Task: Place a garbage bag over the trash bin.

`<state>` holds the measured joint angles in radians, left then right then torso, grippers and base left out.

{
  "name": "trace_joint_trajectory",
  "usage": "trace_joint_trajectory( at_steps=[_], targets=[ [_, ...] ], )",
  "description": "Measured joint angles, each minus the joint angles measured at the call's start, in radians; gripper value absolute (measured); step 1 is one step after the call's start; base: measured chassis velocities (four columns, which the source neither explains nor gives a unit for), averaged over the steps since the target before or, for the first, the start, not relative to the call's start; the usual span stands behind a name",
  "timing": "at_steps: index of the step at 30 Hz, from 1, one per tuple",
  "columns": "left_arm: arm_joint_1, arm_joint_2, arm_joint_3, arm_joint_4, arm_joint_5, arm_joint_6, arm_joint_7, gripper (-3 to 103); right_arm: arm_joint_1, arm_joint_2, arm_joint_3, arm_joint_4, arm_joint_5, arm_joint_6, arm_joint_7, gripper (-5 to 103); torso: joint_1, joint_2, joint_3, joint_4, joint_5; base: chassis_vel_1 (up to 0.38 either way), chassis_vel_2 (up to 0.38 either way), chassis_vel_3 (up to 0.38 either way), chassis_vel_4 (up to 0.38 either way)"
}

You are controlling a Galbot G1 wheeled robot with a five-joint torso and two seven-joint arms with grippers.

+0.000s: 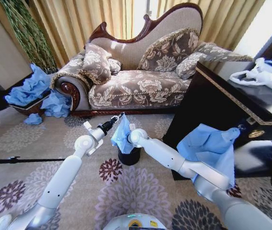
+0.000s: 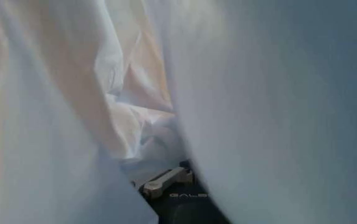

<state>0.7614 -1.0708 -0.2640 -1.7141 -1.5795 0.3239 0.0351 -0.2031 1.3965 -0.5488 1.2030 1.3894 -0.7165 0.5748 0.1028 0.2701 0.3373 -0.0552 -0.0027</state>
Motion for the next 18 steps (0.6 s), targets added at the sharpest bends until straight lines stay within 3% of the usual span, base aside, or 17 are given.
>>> trace_joint_trajectory(
  at_steps=[11, 18],
  targets=[
    [-0.043, -0.074, 0.025, 0.079, -0.001, -0.038, -0.072, 0, 0.000, 0.073, 0.071, -0.160, 0.016, -0.016, 0.005, 0, 0.000, 0.000, 0.000, 0.0004, 0.0002, 0.000, 0.000, 0.000, 0.000],
    [-0.076, -0.111, 0.047, 0.167, -0.003, -0.043, -0.091, 0, -0.017, 0.079, 0.096, -0.182, 0.015, -0.016, 0.036, 0, 0.000, 0.000, 0.000, -0.0003, 0.0001, 0.000, 0.000, 0.000, 0.000]
  ],
)
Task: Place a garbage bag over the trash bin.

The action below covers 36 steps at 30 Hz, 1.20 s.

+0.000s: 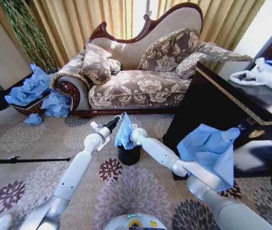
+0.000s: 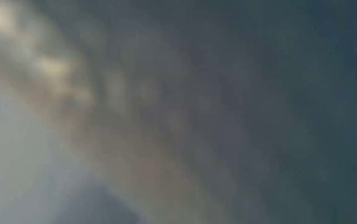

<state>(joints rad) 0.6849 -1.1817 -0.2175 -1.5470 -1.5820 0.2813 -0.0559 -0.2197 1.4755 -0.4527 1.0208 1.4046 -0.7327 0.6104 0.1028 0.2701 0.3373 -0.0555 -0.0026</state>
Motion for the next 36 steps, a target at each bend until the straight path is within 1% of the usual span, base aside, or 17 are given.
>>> trace_joint_trajectory(
  at_steps=[5, 8, 11, 15, 17, 18, 20, 22, 23, 25, 27, 31, 34, 36],
  targets=[
    [-0.004, -0.013, -0.006, 0.046, -0.002, -0.008, -0.004, 0, -0.007, 0.014, 0.009, -0.032, 0.003, 0.000, 0.003, 0, 0.000, 0.000, 0.000, 0.0008, -0.0001, 0.000, 0.000, 0.000, 0.000],
    [-0.004, -0.017, -0.015, 0.063, -0.003, -0.010, -0.003, 0, -0.013, 0.018, 0.004, -0.041, -0.005, 0.001, 0.002, 0, 0.000, 0.000, 0.000, 0.0005, -0.0001, 0.000, 0.000, 0.000, 0.000],
    [-0.005, -0.020, -0.020, 0.069, -0.005, -0.010, -0.002, 0, -0.021, 0.027, 0.005, -0.046, -0.014, 0.001, 0.007, 0, 0.000, 0.000, 0.000, 0.0007, 0.0000, 0.000, 0.000, 0.000, 0.000],
    [-0.005, -0.024, -0.014, 0.066, -0.001, -0.010, -0.001, 0, -0.026, 0.044, 0.011, -0.075, -0.046, 0.002, 0.004, 0, 0.000, 0.000, 0.000, 0.0004, -0.0001, 0.000, 0.000, 0.000, 0.000],
    [-0.005, -0.025, -0.013, 0.064, -0.001, -0.010, -0.001, 0, -0.029, 0.071, 0.038, -0.116, -0.089, 0.003, -0.006, 0, 0.000, 0.000, 0.000, 0.0003, 0.0000, 0.000, 0.000, 0.000, 0.000],
    [-0.005, -0.025, -0.013, 0.064, -0.001, -0.010, -0.001, 0, -0.029, 0.071, 0.038, -0.116, -0.089, 0.003, -0.006, 0, 0.000, 0.000, 0.000, 0.0003, 0.0000, 0.000, 0.000, 0.000, 0.000],
    [0.000, -0.022, -0.014, 0.064, 0.001, -0.010, 0.001, 0, -0.032, 0.101, 0.069, -0.169, -0.154, 0.011, -0.032, 0, 0.000, 0.000, 0.000, 0.0007, 0.0000, 0.000, 0.000, 0.000, 0.000],
    [0.008, -0.020, -0.018, 0.061, 0.001, -0.010, 0.002, 0, -0.037, 0.117, 0.083, -0.202, -0.196, 0.019, -0.050, 0, 0.000, 0.000, 0.000, 0.0006, -0.0001, 0.000, 0.000, 0.000, 0.000],
    [0.008, -0.020, -0.018, 0.061, 0.001, -0.010, 0.002, 0, -0.037, 0.117, 0.083, -0.202, -0.196, 0.019, -0.050, 0, 0.000, 0.000, 0.000, 0.0006, -0.0001, 0.000, 0.000, 0.000, 0.000],
    [0.017, -0.019, -0.022, 0.058, 0.005, -0.010, 0.006, 0, -0.043, 0.132, 0.095, -0.235, -0.234, 0.025, -0.065, 0, 0.000, 0.000, 0.000, 0.0008, 0.0000, 0.000, 0.000, 0.000, 0.000],
    [0.021, -0.019, -0.025, 0.058, 0.009, -0.010, 0.007, 0, -0.046, 0.134, 0.099, -0.250, -0.250, 0.027, -0.072, 0, 0.000, 0.000, 0.000, 0.0008, -0.0001, 0.000, 0.000, 0.000, 0.000],
    [0.031, -0.019, -0.030, 0.057, 0.026, -0.010, 0.014, 0, -0.053, 0.135, 0.115, -0.316, -0.313, 0.039, -0.091, 0, 0.000, 0.000, 0.000, 0.0004, 0.0000, 0.000, 0.000, 0.000, 0.000],
    [0.032, -0.019, -0.030, 0.057, 0.033, -0.010, 0.017, 0, -0.054, 0.135, 0.133, -0.348, -0.337, 0.044, -0.099, 0, 0.000, 0.000, 0.000, 0.0008, 0.0001, 0.000, 0.000, 0.000, 0.000],
    [0.033, -0.019, -0.030, 0.058, 0.034, -0.010, 0.018, 0, -0.055, 0.135, 0.138, -0.352, -0.340, 0.044, -0.099, 0, 0.000, 0.000, 0.000, 0.0004, 0.0000, 0.000, 0.000, 0.000, 0.000]
  ],
)
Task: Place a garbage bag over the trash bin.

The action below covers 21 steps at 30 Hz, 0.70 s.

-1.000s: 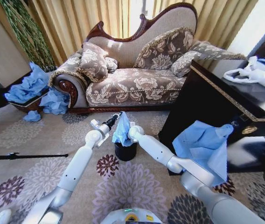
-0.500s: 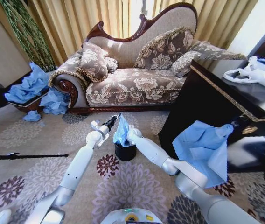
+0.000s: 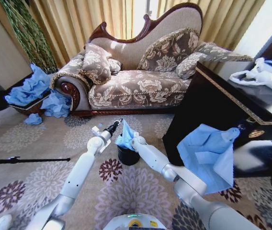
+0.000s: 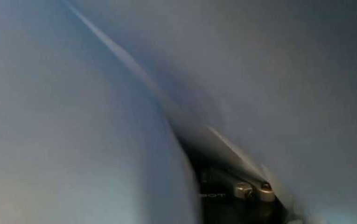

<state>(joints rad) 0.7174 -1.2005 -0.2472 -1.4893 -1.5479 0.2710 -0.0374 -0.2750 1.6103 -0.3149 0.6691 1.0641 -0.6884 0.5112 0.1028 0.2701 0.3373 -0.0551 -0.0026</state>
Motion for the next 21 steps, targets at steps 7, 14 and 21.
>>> trace_joint_trajectory(
  at_steps=[7, 14, 21],
  targets=[
    [-0.003, -0.002, 0.002, 0.003, 0.005, 0.000, 0.005, 0, -0.004, -0.001, -0.005, 0.047, 0.025, 0.001, 0.023, 0, 0.000, 0.000, 0.000, 0.0001, 0.0000, 0.000, 0.000, 0.000, 0.000],
    [0.001, -0.010, 0.009, 0.004, 0.022, 0.001, 0.010, 0, 0.001, -0.001, -0.029, 0.133, 0.076, -0.018, 0.068, 0, 0.000, 0.000, 0.000, 0.0001, -0.0001, 0.000, 0.000, 0.000, 0.000],
    [-0.004, -0.007, -0.001, 0.003, 0.026, 0.004, 0.011, 0, -0.001, -0.005, -0.043, 0.259, 0.163, -0.025, 0.161, 27, 0.000, 0.000, 0.000, 0.0003, -0.0001, 0.000, 0.000, 0.000, 0.000]
  ],
)
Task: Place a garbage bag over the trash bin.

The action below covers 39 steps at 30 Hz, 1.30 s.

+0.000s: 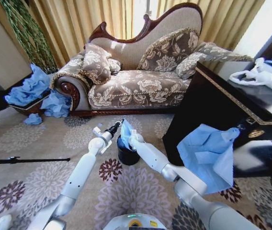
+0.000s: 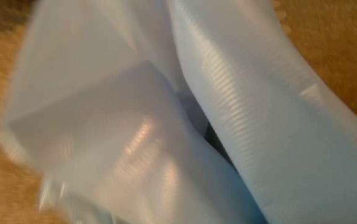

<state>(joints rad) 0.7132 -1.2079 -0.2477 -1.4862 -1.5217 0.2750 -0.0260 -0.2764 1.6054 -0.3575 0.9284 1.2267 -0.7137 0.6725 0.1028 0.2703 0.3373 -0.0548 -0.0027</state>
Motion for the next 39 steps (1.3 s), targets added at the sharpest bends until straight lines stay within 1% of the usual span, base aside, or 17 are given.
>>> trace_joint_trajectory(
  at_steps=[1, 2, 3, 6, 7, 10, 11, 13, 14, 15, 16, 19, 20, 24, 29, 35, 39],
  targets=[
    [-0.002, 0.001, -0.005, -0.001, 0.000, 0.000, 0.000, 0, 0.000, -0.008, -0.007, 0.029, 0.026, 0.001, 0.021, 33, 0.000, 0.000, 0.000, 0.0002, 0.0001, 0.000, 0.000, 0.000, 0.000],
    [-0.002, 0.001, -0.005, -0.001, 0.000, 0.000, 0.000, 0, 0.000, -0.008, -0.007, 0.029, 0.026, 0.001, 0.021, 33, 0.000, 0.000, 0.000, 0.0002, 0.0001, 0.000, 0.000, 0.000, 0.000],
    [-0.003, 0.003, -0.011, -0.003, 0.000, 0.000, 0.000, 0, -0.002, -0.023, -0.019, 0.068, 0.057, 0.001, 0.045, 33, 0.000, 0.000, 0.000, 0.0000, 0.0000, 0.000, 0.000, 0.000, 0.000],
    [-0.006, 0.013, -0.025, -0.010, -0.004, 0.000, -0.002, 0, -0.008, -0.069, -0.064, 0.164, 0.096, 0.002, 0.073, 49, 0.000, 0.000, 0.000, -0.0003, 0.0000, 0.000, 0.000, 0.000, 0.000],
    [-0.006, 0.013, -0.025, -0.010, -0.004, 0.000, -0.002, 0, -0.008, -0.069, -0.064, 0.164, 0.096, 0.002, 0.073, 49, 0.000, 0.000, 0.000, -0.0003, 0.0000, 0.000, 0.000, 0.000, 0.000],
    [-0.006, 0.027, -0.033, -0.021, -0.012, 0.001, -0.006, 0, -0.019, -0.110, -0.095, 0.257, 0.140, 0.008, 0.123, 65, 0.000, 0.000, 0.000, -0.0001, 0.0001, 0.000, 0.000, 0.000, 0.000],
    [-0.006, 0.027, -0.033, -0.021, -0.012, 0.001, -0.006, 0, -0.019, -0.110, -0.095, 0.257, 0.140, 0.008, 0.123, 65, 0.000, 0.000, 0.000, -0.0001, 0.0001, 0.000, 0.000, 0.000, 0.000],
    [-0.007, 0.032, -0.033, -0.021, -0.014, 0.000, -0.008, 0, -0.021, -0.131, -0.105, 0.313, 0.176, 0.010, 0.163, 77, 0.000, 0.000, 0.000, -0.0002, 0.0000, 0.000, 0.000, 0.000, 0.000],
    [-0.008, 0.033, -0.032, -0.020, -0.014, -0.002, -0.009, 0, -0.021, -0.137, -0.109, 0.331, 0.183, 0.010, 0.171, 77, 0.000, 0.000, 0.000, -0.0002, 0.0001, 0.000, 0.000, 0.000, 0.000],
    [-0.009, 0.034, -0.031, -0.018, -0.015, -0.003, -0.009, 0, -0.019, -0.146, -0.113, 0.351, 0.189, 0.011, 0.182, 82, 0.000, 0.000, 0.000, -0.0002, 0.0002, 0.000, 0.000, 0.000, 0.000],
    [-0.009, 0.034, -0.031, -0.018, -0.015, -0.003, -0.009, 0, -0.019, -0.146, -0.113, 0.351, 0.189, 0.011, 0.182, 82, 0.000, 0.000, 0.000, -0.0002, 0.0002, 0.000, 0.000, 0.000, 0.000],
    [-0.013, 0.035, -0.029, -0.014, -0.017, -0.006, -0.010, 0, -0.009, -0.166, -0.118, 0.400, 0.200, 0.020, 0.211, 97, 0.000, 0.000, 0.000, -0.0002, 0.0001, 0.000, 0.000, 0.000, 0.000],
    [-0.013, 0.035, -0.029, -0.014, -0.017, -0.006, -0.010, 0, -0.009, -0.166, -0.118, 0.400, 0.200, 0.020, 0.211, 97, 0.000, 0.000, 0.000, -0.0002, 0.0001, 0.000, 0.000, 0.000, 0.000],
    [-0.025, 0.042, -0.030, -0.007, -0.026, -0.008, -0.015, 0, -0.003, -0.185, -0.119, 0.474, 0.235, 0.031, 0.260, 100, 0.000, 0.000, 0.000, -0.0002, 0.0001, 0.000, 0.000, 0.000, 0.000],
    [-0.041, 0.048, -0.037, 0.008, -0.034, -0.017, -0.025, 0, 0.001, -0.208, -0.135, 0.563, 0.266, 0.042, 0.307, 100, 0.000, 0.000, 0.000, -0.0001, 0.0001, 0.000, 0.000, 0.000, 0.000],
    [-0.044, 0.060, -0.042, 0.011, -0.039, -0.019, -0.027, 0, 0.007, -0.239, -0.144, 0.641, 0.268, 0.054, 0.322, 100, 0.000, 0.000, 0.000, 0.0000, 0.0001, 0.000, 0.000, 0.000, 0.000],
    [-0.038, 0.066, -0.041, 0.007, -0.040, -0.019, -0.028, 0, 0.008, -0.273, -0.146, 0.685, 0.254, 0.073, 0.297, 100, 0.000, 0.000, 0.000, -0.0001, 0.0001, 0.000, 0.000, 0.000, 0.000]
  ],
)
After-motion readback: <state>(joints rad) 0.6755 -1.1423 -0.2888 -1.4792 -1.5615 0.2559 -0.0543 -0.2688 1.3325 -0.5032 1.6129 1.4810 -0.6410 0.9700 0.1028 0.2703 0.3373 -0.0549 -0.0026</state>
